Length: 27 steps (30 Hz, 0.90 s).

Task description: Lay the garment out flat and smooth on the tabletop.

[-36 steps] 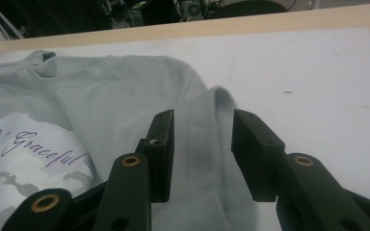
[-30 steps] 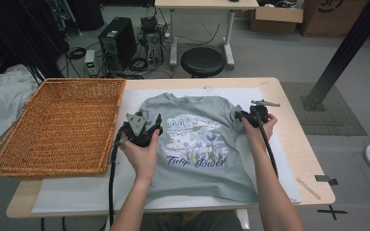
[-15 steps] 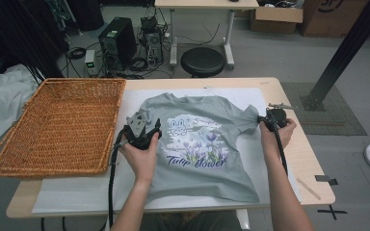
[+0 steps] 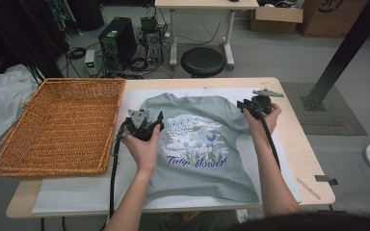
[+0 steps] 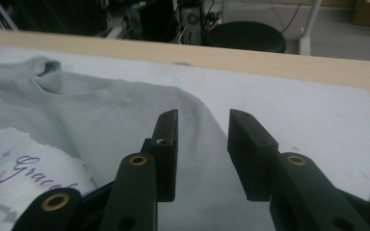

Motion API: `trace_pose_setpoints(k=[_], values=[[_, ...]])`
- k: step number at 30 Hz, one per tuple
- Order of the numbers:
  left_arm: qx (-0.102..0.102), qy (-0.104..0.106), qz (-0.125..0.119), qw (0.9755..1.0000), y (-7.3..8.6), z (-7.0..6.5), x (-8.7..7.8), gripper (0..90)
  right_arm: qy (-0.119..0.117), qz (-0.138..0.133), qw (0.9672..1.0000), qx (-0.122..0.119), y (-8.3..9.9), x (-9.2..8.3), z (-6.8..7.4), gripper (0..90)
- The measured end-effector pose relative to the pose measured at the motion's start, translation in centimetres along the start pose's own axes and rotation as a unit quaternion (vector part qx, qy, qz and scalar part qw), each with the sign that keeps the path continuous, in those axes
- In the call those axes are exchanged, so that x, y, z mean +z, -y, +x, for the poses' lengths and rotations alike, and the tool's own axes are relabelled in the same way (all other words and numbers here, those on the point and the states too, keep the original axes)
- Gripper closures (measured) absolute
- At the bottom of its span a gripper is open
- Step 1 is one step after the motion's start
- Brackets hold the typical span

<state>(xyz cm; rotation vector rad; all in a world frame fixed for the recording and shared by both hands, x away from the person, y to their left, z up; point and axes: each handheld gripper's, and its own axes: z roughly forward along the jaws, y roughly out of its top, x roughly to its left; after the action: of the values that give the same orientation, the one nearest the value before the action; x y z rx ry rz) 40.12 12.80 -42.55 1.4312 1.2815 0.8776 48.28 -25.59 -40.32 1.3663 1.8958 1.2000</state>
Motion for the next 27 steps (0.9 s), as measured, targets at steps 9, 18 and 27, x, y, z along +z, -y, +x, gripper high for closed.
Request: trace_pose_setpoints(k=[9, 18, 27], values=[[-0.003, 0.005, 0.004, 1.0, -0.1, 0.3, 1.7, 27.4, -0.01, 0.064, 0.9978, -0.011, -0.6, 7.9, -0.7, 63.4], [-0.005, 0.003, 0.008, 1.0, 0.3, 0.9, 2.4, 27.2, -0.003, 0.071, 0.9965, -0.044, 0.1, 9.8, -0.9, 75.3], [-0.006, 0.001, 0.012, 0.9999, 0.4, 1.3, 2.5, 27.0, 0.042, 0.068, 0.9952, -0.057, -0.8, 9.8, -2.1, 89.6]])
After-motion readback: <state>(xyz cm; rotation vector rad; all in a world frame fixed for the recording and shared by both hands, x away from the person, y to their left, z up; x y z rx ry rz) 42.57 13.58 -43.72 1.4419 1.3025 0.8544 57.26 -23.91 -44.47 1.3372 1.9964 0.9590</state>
